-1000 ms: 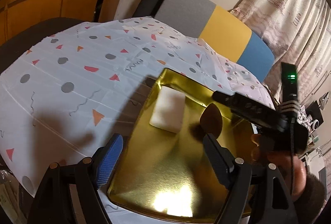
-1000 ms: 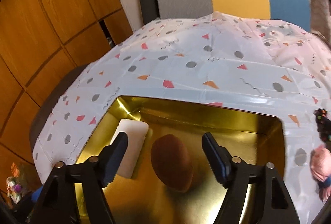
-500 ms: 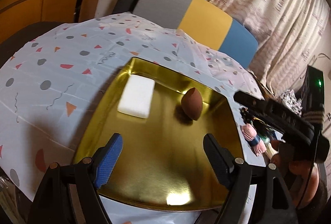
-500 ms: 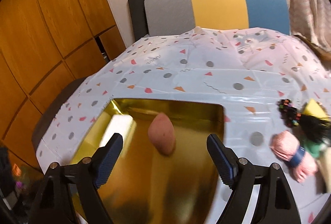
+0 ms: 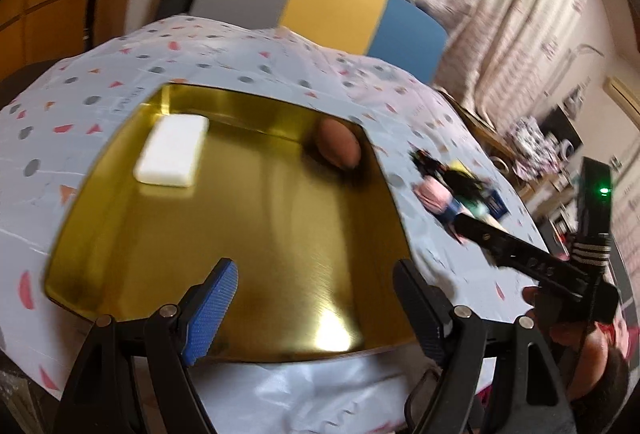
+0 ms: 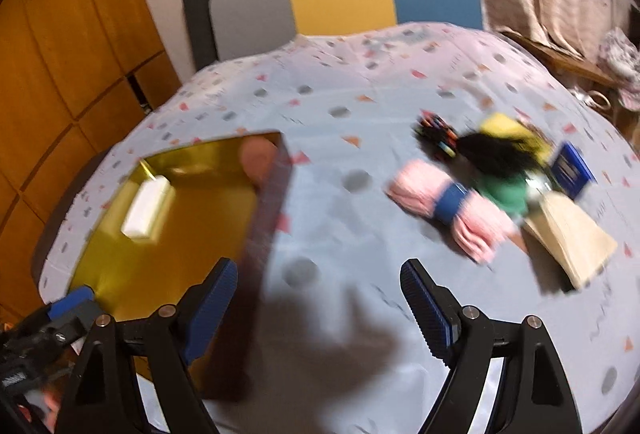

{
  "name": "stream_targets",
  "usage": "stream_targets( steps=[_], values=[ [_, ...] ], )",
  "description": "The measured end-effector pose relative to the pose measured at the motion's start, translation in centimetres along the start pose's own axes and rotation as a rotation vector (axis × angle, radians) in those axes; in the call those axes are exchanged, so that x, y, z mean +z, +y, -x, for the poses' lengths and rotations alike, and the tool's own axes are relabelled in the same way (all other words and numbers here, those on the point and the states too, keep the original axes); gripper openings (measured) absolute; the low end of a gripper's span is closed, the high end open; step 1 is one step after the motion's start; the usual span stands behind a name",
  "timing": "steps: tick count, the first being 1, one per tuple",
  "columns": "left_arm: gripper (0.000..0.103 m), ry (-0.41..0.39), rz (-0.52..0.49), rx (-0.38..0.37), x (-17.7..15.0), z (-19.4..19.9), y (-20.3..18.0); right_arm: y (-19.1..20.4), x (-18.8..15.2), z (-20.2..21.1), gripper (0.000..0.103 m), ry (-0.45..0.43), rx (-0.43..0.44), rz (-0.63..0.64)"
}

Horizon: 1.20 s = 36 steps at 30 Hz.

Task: Organize rigid objects
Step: 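Move the right tool over to the beige knit cloth, then grasp the beige knit cloth with the right tool and lift it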

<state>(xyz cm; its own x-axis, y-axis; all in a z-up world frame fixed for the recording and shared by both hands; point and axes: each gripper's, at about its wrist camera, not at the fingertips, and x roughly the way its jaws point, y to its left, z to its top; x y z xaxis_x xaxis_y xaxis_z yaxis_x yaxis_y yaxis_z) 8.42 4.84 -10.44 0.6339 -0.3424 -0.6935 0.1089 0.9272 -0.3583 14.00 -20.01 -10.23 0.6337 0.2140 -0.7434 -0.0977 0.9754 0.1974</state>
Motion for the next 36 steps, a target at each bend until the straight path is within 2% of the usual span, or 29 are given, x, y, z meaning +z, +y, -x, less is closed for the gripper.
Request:
stream_targets(
  steps=[8,18,23,29,32,36],
  values=[
    [0.081,0.054,-0.093,-0.07,-2.7,-1.1,-4.6,-5.6,-4.3,0.6,0.084,0.038,-0.071,-0.057],
    [0.081,0.095,-0.128,-0.056,-3.2,-2.2,-7.2,-15.2,-6.2,2.7,0.085,0.013,-0.199,-0.229],
    [0.081,0.119,-0.14,-0.066,-3.1,-3.0,-8.7,-18.5,-4.8,3.8,0.088,-0.036,-0.24,-0.276],
    [0.081,0.138,-0.148,-0.069,-2.6,-3.5,-10.2,-20.3,-1.2,3.4,0.1,-0.086,-0.289,-0.236],
    [0.081,0.138,-0.154,-0.061,-2.6,-3.5,-10.6,-21.1,0.6,2.0,0.103,-0.052,-0.282,-0.186],
    [0.081,0.141,-0.164,-0.052,-2.5,-3.5,-11.1,-21.7,2.3,-2.4,0.103,0.115,-0.308,-0.073]
  ],
)
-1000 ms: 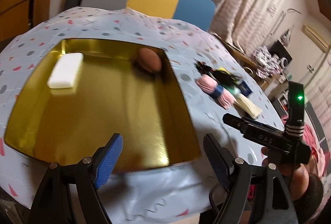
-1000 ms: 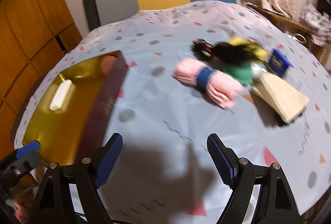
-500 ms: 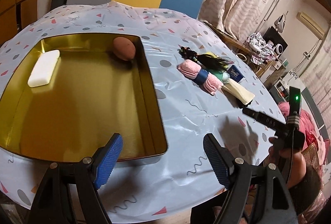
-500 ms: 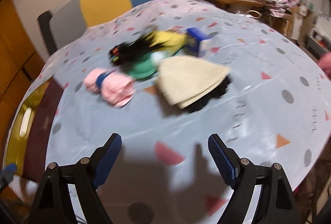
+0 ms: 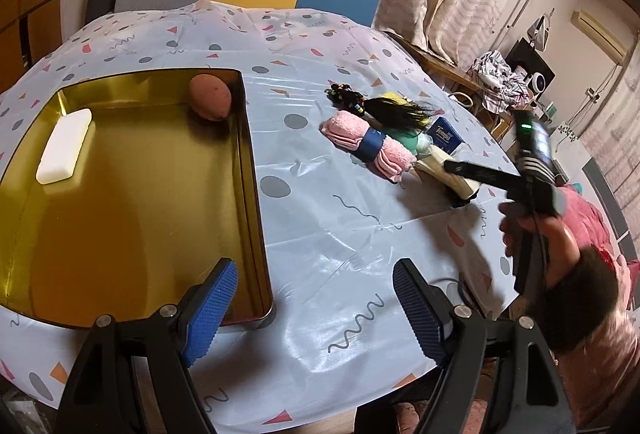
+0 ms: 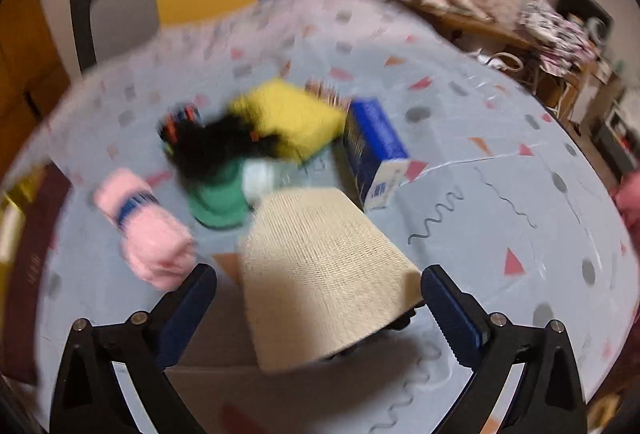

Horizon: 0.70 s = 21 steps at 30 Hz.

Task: Organize rigid objects
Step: 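Grasp the beige knit cloth with the right tool and lift it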

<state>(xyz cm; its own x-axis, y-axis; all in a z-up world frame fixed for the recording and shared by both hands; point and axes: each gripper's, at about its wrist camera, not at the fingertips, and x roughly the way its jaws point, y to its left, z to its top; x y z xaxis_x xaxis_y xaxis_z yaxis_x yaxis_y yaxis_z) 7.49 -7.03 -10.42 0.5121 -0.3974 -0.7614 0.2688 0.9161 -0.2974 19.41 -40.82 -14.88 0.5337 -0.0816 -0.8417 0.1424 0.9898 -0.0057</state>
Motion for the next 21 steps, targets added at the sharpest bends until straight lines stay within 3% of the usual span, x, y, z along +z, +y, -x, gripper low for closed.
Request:
stream_targets(
  steps=[5,7,14,16,21],
  values=[
    [0.081,0.005,-0.015,0.01,0.2,-0.2,-0.5,0.5,0.3,-1.8,0.102,0.028,-0.038,0.084],
    [0.081,0.014,-0.018,0.011,0.3,-0.5,-0.6,0.4,0.0,-1.8,0.084,0.017,-0.054,0.079],
    [0.081,0.034,-0.048,0.004,1.0,-1.8,-2.1,-2.2,-0.6,0.1,0.059,-0.06,0.067,-0.076],
    [0.081,0.035,-0.063,-0.001,1.4,-2.2,-2.9,-2.8,-0.8,0.5,0.04,-0.074,0.103,-0.1],
    [0.081,0.046,-0.087,-0.02,2.5,-3.4,-4.4,-5.6,-1.2,1.7,0.027,-0.118,0.198,-0.261]
  ],
)
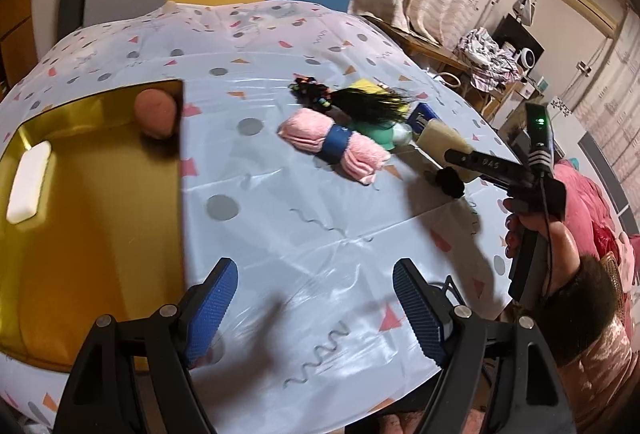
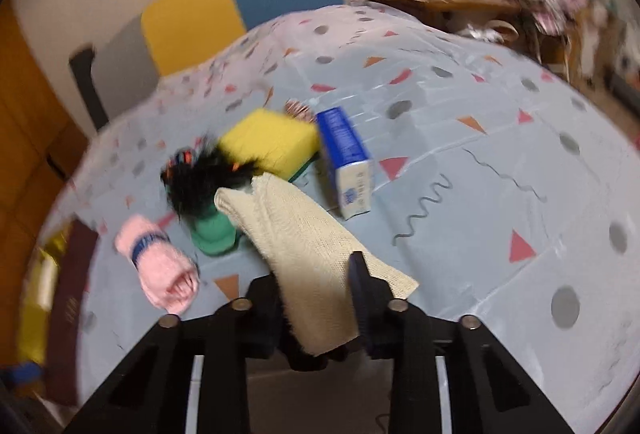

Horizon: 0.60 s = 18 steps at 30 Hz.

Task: Organize rigid objects
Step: 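Grasp the beige knit cloth with the right tool and lift it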

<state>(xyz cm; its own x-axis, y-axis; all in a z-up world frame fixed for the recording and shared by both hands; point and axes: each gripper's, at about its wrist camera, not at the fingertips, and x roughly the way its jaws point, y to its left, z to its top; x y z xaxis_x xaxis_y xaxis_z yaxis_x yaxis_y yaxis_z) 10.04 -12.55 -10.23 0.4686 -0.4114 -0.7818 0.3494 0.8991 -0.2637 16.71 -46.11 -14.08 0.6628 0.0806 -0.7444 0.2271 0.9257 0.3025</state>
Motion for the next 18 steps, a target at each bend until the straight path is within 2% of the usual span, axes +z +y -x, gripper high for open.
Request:
stream_targets(
  steps=[3,8,9,13,18],
  values=[
    [0.081,0.001,-0.01,-0.006,0.7,-0.6,-0.8,-1.9,0.0,0.9,0.019,-0.021,0.042,-0.097],
    [0.081,0.014,-0.008,-0.014,2.3,-2.4,-1.7,-4.8,-0.9,2.4,0.015,-0.039,0.136,-0.235],
    [0.081,0.019,0.0,-0.023,2.8,-3.0,-1.8,-5.5,-1.2,2.5,0.012,-0.043,0.149,-0.267],
    [0.081,0.052,0.037,-0.026,4.4,-5.8,-2.2,-7.3,-2.5,2.7,0.008,-0.036,0.18,-0.356],
    [0.081,0.119,0.119,-0.024,6.0,-9.7,-2.1,-8.6,-3.7,3.2,0.006,-0.055,0.192,-0.401]
  ],
)
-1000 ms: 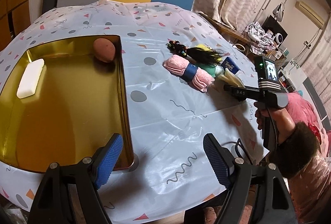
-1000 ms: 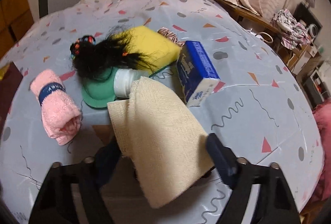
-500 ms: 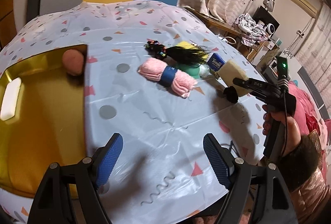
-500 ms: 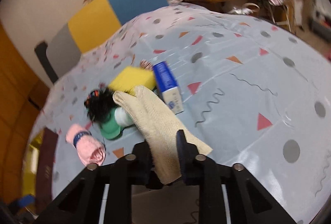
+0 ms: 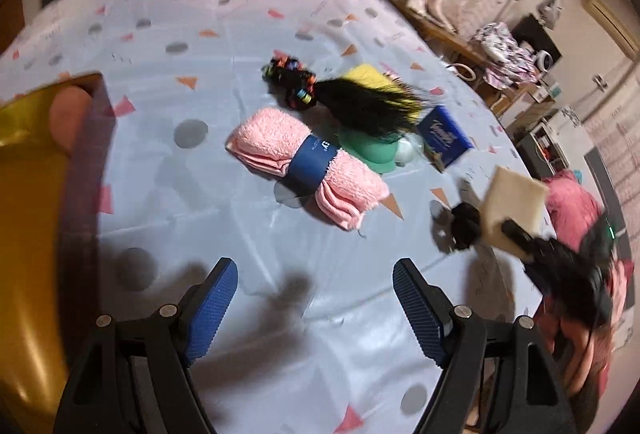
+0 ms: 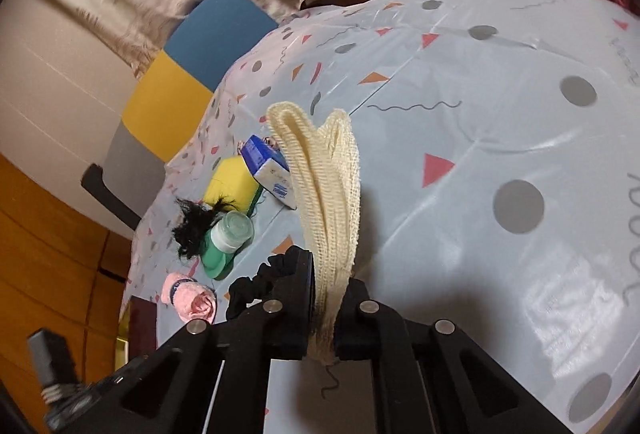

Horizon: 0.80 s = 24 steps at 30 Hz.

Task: Organize rigid objects
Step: 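Grasp the beige knit cloth with the right tool and lift it, then grasp the pink towel roll at its blue band with the left tool while the right holds the cloth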

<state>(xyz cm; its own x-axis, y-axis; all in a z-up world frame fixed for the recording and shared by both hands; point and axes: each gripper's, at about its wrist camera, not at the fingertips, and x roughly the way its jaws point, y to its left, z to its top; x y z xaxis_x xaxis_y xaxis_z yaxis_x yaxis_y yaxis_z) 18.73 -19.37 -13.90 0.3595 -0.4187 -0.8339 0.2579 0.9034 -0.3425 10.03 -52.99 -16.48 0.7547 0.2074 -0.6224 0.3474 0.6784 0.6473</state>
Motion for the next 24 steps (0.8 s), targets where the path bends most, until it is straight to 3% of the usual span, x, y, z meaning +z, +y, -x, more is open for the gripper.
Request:
stream_targets(
  steps=[2,9,13,17,18,24],
  values=[
    [0.081,0.005,0.038,-0.005,0.9,-1.1,0.0,-0.1,-0.1,0.6,0.005,-0.021,0.006,0.002],
    [0.081,-0.001,0.066,0.107,4.2,-4.6,-0.8,0.5,-1.5,1.4,0.005,-0.032,0.009,0.034],
    [0.082,0.007,0.126,0.09,5.5,-6.3,-0.1,0.8,-2.1,1.6,0.005,-0.034,0.014,0.043],
    [0.081,-0.011,0.093,0.092,6.0,-7.1,-0.3,0.6,-2.4,2.1,0.005,-0.033,0.023,0.038],
    [0.079,-0.025,0.088,0.08,5.9,-7.0,-0.1,0.6,-2.4,2.2,0.005,-0.033,0.024,0.036],
    [0.04,-0.027,0.098,-0.043,5.1,-6.5,0.3,0.7,-2.7,3.1,0.005,-0.052,0.038,0.036]
  ],
)
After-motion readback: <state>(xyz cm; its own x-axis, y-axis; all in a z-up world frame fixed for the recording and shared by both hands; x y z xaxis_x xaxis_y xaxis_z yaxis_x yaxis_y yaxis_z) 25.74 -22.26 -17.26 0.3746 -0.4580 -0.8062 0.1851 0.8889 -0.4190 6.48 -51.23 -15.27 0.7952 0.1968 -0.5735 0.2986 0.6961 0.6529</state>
